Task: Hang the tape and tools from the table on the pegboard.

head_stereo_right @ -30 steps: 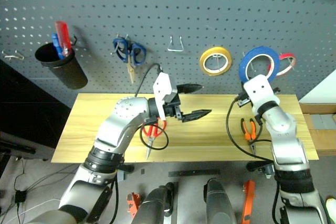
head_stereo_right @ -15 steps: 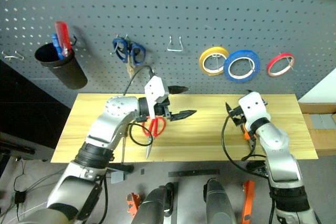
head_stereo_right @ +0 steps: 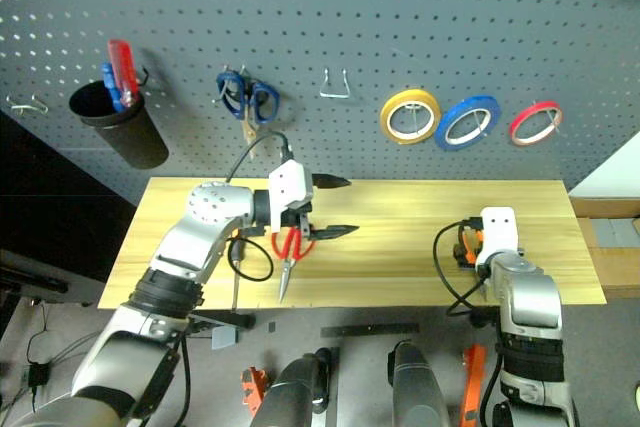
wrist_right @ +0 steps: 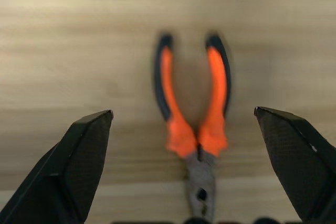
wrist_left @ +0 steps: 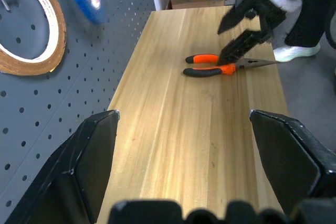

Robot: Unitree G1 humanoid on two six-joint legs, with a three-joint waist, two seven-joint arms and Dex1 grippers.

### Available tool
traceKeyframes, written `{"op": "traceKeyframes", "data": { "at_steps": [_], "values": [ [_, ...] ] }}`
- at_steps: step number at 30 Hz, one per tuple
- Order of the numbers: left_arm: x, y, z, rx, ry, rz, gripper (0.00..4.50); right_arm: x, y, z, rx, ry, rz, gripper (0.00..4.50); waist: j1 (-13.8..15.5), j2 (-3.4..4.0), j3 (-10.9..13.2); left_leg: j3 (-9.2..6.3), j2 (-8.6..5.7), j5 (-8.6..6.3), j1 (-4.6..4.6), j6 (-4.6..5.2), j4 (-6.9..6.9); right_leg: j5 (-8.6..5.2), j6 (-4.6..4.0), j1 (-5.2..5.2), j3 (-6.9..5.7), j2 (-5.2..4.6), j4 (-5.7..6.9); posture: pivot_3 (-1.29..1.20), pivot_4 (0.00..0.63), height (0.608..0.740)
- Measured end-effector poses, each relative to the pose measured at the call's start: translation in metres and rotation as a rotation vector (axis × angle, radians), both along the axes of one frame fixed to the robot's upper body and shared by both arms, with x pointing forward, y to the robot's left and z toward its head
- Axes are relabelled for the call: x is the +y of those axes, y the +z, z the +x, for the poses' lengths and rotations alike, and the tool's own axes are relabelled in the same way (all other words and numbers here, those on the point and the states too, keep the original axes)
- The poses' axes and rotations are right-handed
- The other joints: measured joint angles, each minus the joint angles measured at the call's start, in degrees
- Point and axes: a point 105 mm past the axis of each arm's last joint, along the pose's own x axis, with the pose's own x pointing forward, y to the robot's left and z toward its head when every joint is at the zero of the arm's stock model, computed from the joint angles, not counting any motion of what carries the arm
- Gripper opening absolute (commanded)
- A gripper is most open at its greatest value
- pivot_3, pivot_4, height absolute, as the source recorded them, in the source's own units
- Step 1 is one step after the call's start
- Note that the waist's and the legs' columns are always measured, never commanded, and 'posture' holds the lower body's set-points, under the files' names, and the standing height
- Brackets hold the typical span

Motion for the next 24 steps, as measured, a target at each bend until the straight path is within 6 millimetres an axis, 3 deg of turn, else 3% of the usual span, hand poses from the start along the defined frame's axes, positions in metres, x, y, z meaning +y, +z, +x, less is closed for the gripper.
{"op": "traceKeyframes", "data": {
  "at_steps": [8,16,19,23,24],
  "values": [
    [0.0,-0.001,0.0,-0.006,0.004,0.011,4.26,0.0,-0.026,0.012,0.082,-0.013,0.037,4.49,-0.3,0.0,0.0,0.02,-0.01,0.01,0.01,0.0,0.14,-0.01,0.01,-0.06,0.02,0.0,0.35,-0.19,0.288,0.74],
    [-0.001,-0.001,0.001,-0.01,0.007,0.007,4.26,-0.014,-0.021,0.033,0.066,-0.003,0.011,4.49,-0.8,-0.05,-0.1,0.09,-0.01,0.04,0.04,0.01,0.19,0.0,0.02,-0.01,0.04,0.01,0.36,-0.18,0.278,0.74],
    [-0.001,-0.001,0.001,-0.013,0.008,0.006,4.26,-0.016,-0.022,0.035,0.081,0.002,0.022,3.87,-0.8,-0.08,-0.1,0.09,-0.01,0.04,0.04,0.01,0.18,0.01,0.02,0.0,0.04,0.01,0.37,-0.18,0.271,0.74],
    [-0.001,-0.002,0.001,-0.018,0.013,0.003,4.26,-0.011,-0.022,0.035,0.105,-0.003,0.082,2.59,-0.8,-0.09,-0.2,0.04,-0.02,0.04,0.04,0.01,0.19,0.01,0.02,0.01,0.04,0.01,0.41,-0.18,0.265,0.74],
    [0.0,-0.002,0.001,-0.018,0.014,0.002,4.26,-0.011,-0.023,0.035,0.113,-0.014,0.092,2.52,-0.8,-0.1,-0.2,0.03,-0.02,0.04,0.04,0.01,0.19,0.01,0.02,0.01,0.03,0.01,0.41,-0.18,0.264,0.74]
  ]
}}
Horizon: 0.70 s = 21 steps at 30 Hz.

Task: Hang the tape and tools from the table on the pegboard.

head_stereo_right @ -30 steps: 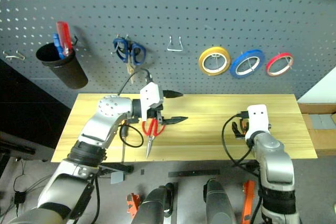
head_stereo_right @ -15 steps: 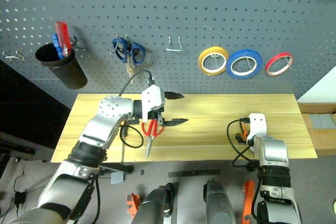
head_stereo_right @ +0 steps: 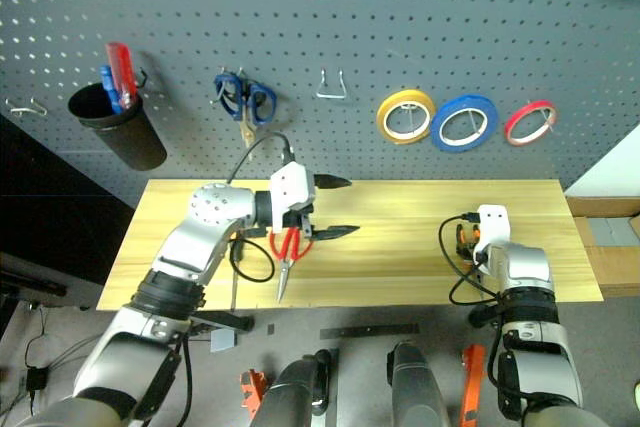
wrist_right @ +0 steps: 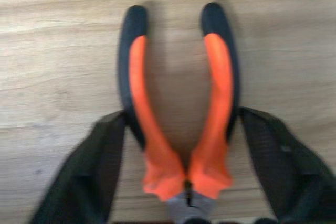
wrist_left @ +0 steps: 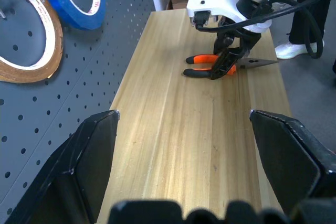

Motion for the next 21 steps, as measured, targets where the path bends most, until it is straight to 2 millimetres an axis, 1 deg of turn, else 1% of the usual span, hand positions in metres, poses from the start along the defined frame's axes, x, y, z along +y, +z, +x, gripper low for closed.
{"op": "traceKeyframes", "data": {
  "at_steps": [3,5,8,10,11,13,15,16,18,19,21],
  "values": [
    [0.004,-0.007,-0.001,0.02,0.014,0.004,4.26,0.007,-0.001,-0.003,0.024,-0.054,0.069,2.52,0.0,-0.14,-0.1,-0.06,0.03,0.0,0.02,0.0,-0.02,0.0,-0.01,-0.01,-0.02,0.02,0.04,-0.19,0.262,0.74],
    [0.007,-0.011,-0.002,0.038,0.026,0.006,4.26,0.013,-0.001,-0.004,0.033,-0.065,0.081,2.52,-0.1,-0.15,-0.1,-0.06,0.03,0.0,0.02,0.0,-0.02,0.0,-0.01,-0.02,-0.01,0.02,0.06,-0.19,0.26,0.74],
    [0.017,-0.013,-0.005,0.061,0.062,-0.012,4.26,0.034,0.002,-0.008,-0.006,-0.003,0.075,2.52,-0.3,-0.15,-0.1,-0.04,0.03,0.0,0.01,-0.01,-0.05,0.0,-0.01,-0.11,0.04,0.02,0.11,-0.19,0.26,0.74],
    [0.028,-0.012,-0.006,0.082,0.109,-0.043,4.26,0.053,0.013,-0.011,-0.067,0.075,0.051,2.52,-0.6,-0.13,-0.1,0.02,0.03,0.0,-0.06,-0.01,-0.07,0.0,-0.01,-0.31,0.12,0.02,0.2,-0.19,0.26,0.74],
    [0.034,-0.01,-0.007,0.09,0.139,-0.072,4.26,0.065,0.026,-0.012,-0.132,0.128,0.033,2.52,-0.7,-0.12,-0.1,0.07,0.04,0.0,-0.14,-0.01,-0.08,0.0,-0.01,-0.46,0.19,0.02,0.26,-0.19,0.26,0.74],
    [0.043,-0.005,-0.008,0.104,0.193,-0.13,4.26,0.093,0.061,-0.013,-0.284,0.242,0.002,2.52,-0.8,-0.13,-0.1,0.09,0.05,0.02,-0.22,-0.05,-0.07,0.0,-0.01,-0.62,0.23,0.02,0.31,-0.19,0.26,0.74],
    [0.05,0.003,-0.009,0.105,0.243,-0.188,4.26,0.125,0.102,-0.019,-0.467,0.366,-0.014,2.52,-0.8,-0.13,-0.1,0.08,0.05,0.04,-0.23,-0.09,-0.07,0.0,0.0,-0.65,0.21,0.03,0.31,-0.18,0.261,0.74],
    [0.058,0.009,-0.01,0.1,0.286,-0.232,4.26,0.146,0.123,-0.024,-0.566,0.43,-0.007,2.52,-0.8,-0.14,-0.1,0.07,0.08,0.05,-0.23,-0.1,-0.07,0.0,0.0,-0.65,0.2,0.04,0.28,-0.18,0.26,0.74],
    [0.074,0.016,-0.008,0.098,0.377,-0.297,4.26,0.174,0.15,-0.033,-0.691,0.512,0.015,2.52,-0.8,-0.14,-0.1,0.08,0.08,0.07,-0.23,-0.14,-0.06,0.0,0.0,-0.66,0.21,0.04,0.27,-0.18,0.258,0.74],
    [0.083,0.018,-0.008,0.099,0.423,-0.326,4.26,0.184,0.162,-0.035,-0.745,0.541,0.023,2.52,-0.8,-0.14,-0.1,0.07,0.08,0.09,-0.23,-0.17,-0.06,0.0,0.0,-0.66,0.21,0.04,0.27,-0.17,0.255,0.74],
    [0.101,0.019,-0.009,0.089,0.507,-0.357,4.26,0.199,0.189,-0.034,-0.854,0.57,0.023,2.52,-0.6,-0.14,-0.1,0.08,0.07,0.14,-0.23,-0.24,-0.04,0.02,-0.03,-0.67,0.21,0.04,0.25,-0.15,0.249,0.74]
  ]
}}
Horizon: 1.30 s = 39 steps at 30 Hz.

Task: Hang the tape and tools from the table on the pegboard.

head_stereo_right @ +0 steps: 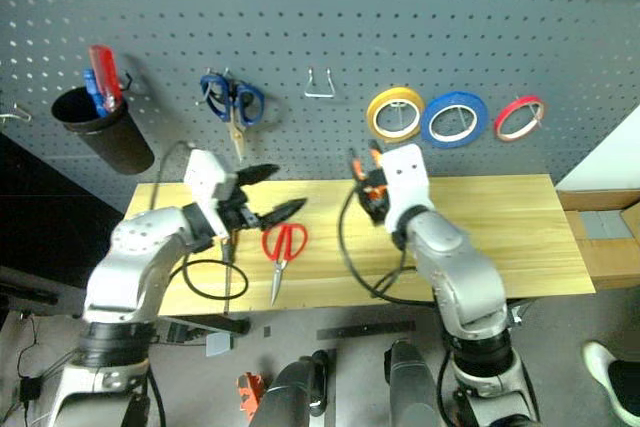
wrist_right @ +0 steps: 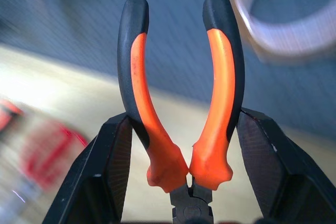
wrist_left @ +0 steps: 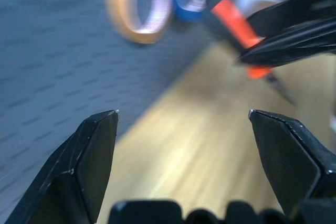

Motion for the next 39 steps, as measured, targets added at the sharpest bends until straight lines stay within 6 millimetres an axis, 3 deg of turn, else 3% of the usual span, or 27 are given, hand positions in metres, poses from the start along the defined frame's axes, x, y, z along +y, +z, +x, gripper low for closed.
{"op": "traceKeyframes", "data": {
  "at_steps": [4,6,9,14,18,24,34,39],
  "values": [
    [0.028,0.001,-0.004,-0.002,0.125,-0.016,4.26,0.02,0.076,0.007,-0.275,0.025,0.058,2.52,0.3,-0.04,0.0,-0.08,0.05,0.08,0.0,-0.11,-0.06,0.11,-0.18,-0.08,-0.08,0.04,0.03,-0.12,0.238,0.74],
    [0.03,0.004,-0.005,-0.011,0.135,-0.015,4.26,0.03,0.098,0.007,-0.345,0.05,0.09,2.52,0.9,-0.09,-0.1,-0.17,0.06,0.11,0.0,-0.17,-0.12,0.15,-0.24,-0.07,-0.19,0.05,0.04,-0.11,0.234,0.74],
    [0.028,0.008,-0.005,-0.03,0.138,-0.014,4.26,0.05,0.123,0.019,-0.412,0.082,0.114,2.52,1.5,-0.12,-0.1,-0.14,0.06,0.13,-0.01,-0.2,-0.16,0.18,-0.29,-0.1,-0.17,0.05,0.02,-0.09,0.229,0.74],
    [0.01,0.021,-0.001,-0.071,0.094,-0.012,4.26,0.064,0.145,0.038,-0.478,0.079,0.156,2.52,2.2,-0.18,-0.1,-0.14,0.04,0.14,-0.02,-0.23,-0.2,0.18,-0.29,-0.11,-0.19,0.05,0.0,-0.07,0.227,0.74],
    [-0.003,0.027,0.002,-0.091,0.061,-0.02,4.26,0.068,0.142,0.053,-0.509,0.068,0.139,2.52,2.1,-0.22,-0.1,-0.1,0.05,0.15,-0.03,-0.24,-0.23,0.18,-0.3,-0.14,-0.17,0.04,0.01,-0.05,0.226,0.74],
    [-0.013,0.031,0.005,-0.103,0.038,-0.016,4.26,0.05,0.117,0.081,-0.522,0.001,0.044,2.52,2.1,-0.22,-0.1,-0.05,0.05,0.18,-0.03,-0.29,-0.3,0.18,-0.3,-0.21,-0.14,0.05,0.05,-0.05,0.226,0.74],
    [-0.022,0.037,0.012,-0.125,0.015,-0.025,4.26,0.046,0.098,0.093,-0.476,-0.007,0.031,2.52,2.0,-0.23,-0.2,-0.13,0.04,0.37,-0.01,-0.39,-0.06,0.19,-0.33,-0.28,-0.13,0.06,0.62,-0.07,0.227,0.74],
    [-0.02,0.033,0.015,-0.113,0.02,-0.025,4.26,0.041,0.081,0.095,-0.415,-0.018,0.03,4.03,2.0,-0.23,-0.2,-0.13,0.03,0.4,-0.01,-0.41,-0.06,0.19,-0.33,-0.31,-0.12,0.06,0.7,-0.08,0.23,0.74]
  ]
}}
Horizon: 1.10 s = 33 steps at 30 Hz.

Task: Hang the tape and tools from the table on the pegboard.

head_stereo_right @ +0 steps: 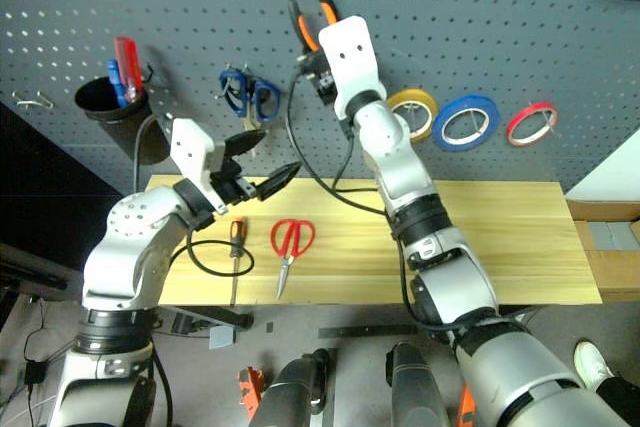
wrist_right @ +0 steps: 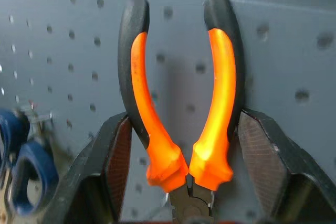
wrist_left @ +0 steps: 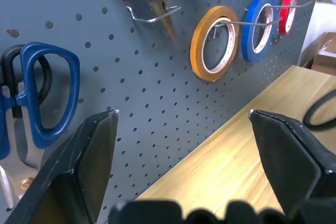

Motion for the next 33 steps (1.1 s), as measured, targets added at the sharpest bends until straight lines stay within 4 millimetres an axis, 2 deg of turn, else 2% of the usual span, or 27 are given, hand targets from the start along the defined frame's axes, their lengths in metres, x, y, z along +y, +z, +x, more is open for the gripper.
{"op": "traceKeyframes", "data": {
  "at_steps": [1,2,7,11,13,15,20,23,25,29,33],
  "values": [
    [0.0,-0.001,0.0,0.003,0.002,0.0,4.26,-0.001,-0.002,0.0,0.009,-0.001,-0.002,4.34,0.0,0.0,0.0,0.0,0.0,0.0,0.0,0.0,0.01,0.0,0.0,-0.01,0.0,0.0,0.01,-0.08,0.232,0.74],
    [0.0,-0.001,0.001,0.003,0.002,0.0,4.26,-0.001,-0.004,0.0,0.02,-0.002,-0.005,4.45,0.0,0.0,0.0,0.0,0.0,0.01,0.0,0.0,0.01,0.0,0.0,-0.01,0.0,0.0,0.03,-0.08,0.233,0.74],
    [0.0,-0.001,0.001,0.003,0.006,0.004,4.26,-0.008,-0.015,0.001,0.104,-0.02,-0.045,4.45,0.0,0.0,0.0,-0.04,-0.01,0.07,0.0,0.0,0.02,0.0,-0.01,-0.01,-0.01,0.0,0.07,-0.09,0.238,0.74],
    [0.005,-0.012,0.003,0.049,0.048,0.006,4.26,-0.016,-0.05,-0.006,0.281,0.02,-0.183,4.45,-0.1,0.0,0.0,-0.02,-0.01,0.06,0.0,0.01,-0.05,0.0,-0.01,-0.02,0.0,-0.01,0.02,-0.09,0.241,0.74],
    [0.009,-0.025,0.002,0.102,0.073,0.008,4.26,-0.018,-0.069,-0.013,0.372,0.049,-0.226,4.45,-0.1,0.0,0.0,0.0,-0.01,0.06,-0.02,0.01,-0.09,0.0,-0.02,-0.06,0.01,-0.01,-0.01,-0.09,0.244,0.74],
    [0.012,-0.044,-0.001,0.186,0.104,0.013,4.26,-0.02,-0.085,-0.028,0.455,0.119,-0.271,4.45,-0.3,0.0,0.0,0.01,0.01,0.05,-0.02,0.02,-0.1,-0.01,-0.02,-0.07,0.02,-0.01,-0.04,-0.09,0.246,0.74],
    [0.018,-0.097,-0.014,0.426,0.225,0.067,4.26,-0.012,-0.11,-0.082,0.628,0.377,-0.287,4.45,-0.4,0.0,0.0,-0.06,0.01,0.05,-0.01,0.03,-0.11,-0.03,0.0,-0.03,-0.02,-0.01,-0.03,-0.1,0.253,0.74],
    [0.027,-0.139,-0.025,0.618,0.345,0.126,4.26,-0.007,-0.123,-0.113,0.696,0.491,-0.327,4.45,-0.3,0.0,0.0,-0.1,0.01,0.05,0.0,0.03,-0.04,-0.04,0.02,0.02,-0.06,-0.01,0.0,-0.11,0.257,0.74],
    [0.028,-0.157,-0.032,0.71,0.386,0.144,4.26,-0.007,-0.127,-0.121,0.731,0.509,-0.329,4.45,-0.2,-0.01,0.0,-0.12,0.01,0.07,0.0,0.03,0.02,-0.04,0.02,0.01,-0.08,-0.01,0.02,-0.12,0.26,0.74],
    [0.029,-0.177,-0.036,0.824,0.449,0.144,4.26,-0.003,-0.131,-0.134,0.758,0.542,-0.333,4.45,-0.2,-0.03,0.0,-0.16,0.02,0.09,0.01,0.03,0.04,-0.11,0.13,0.05,-0.13,-0.01,0.01,-0.13,0.264,0.74],
    [0.022,-0.195,-0.032,0.889,0.479,0.177,4.26,-0.003,-0.134,-0.137,0.779,0.542,-0.339,4.45,-0.2,-0.04,0.0,-0.12,-0.02,0.09,0.01,0.03,0.03,-0.04,0.01,0.05,-0.11,-0.04,0.0,-0.13,0.265,0.74]
  ]
}}
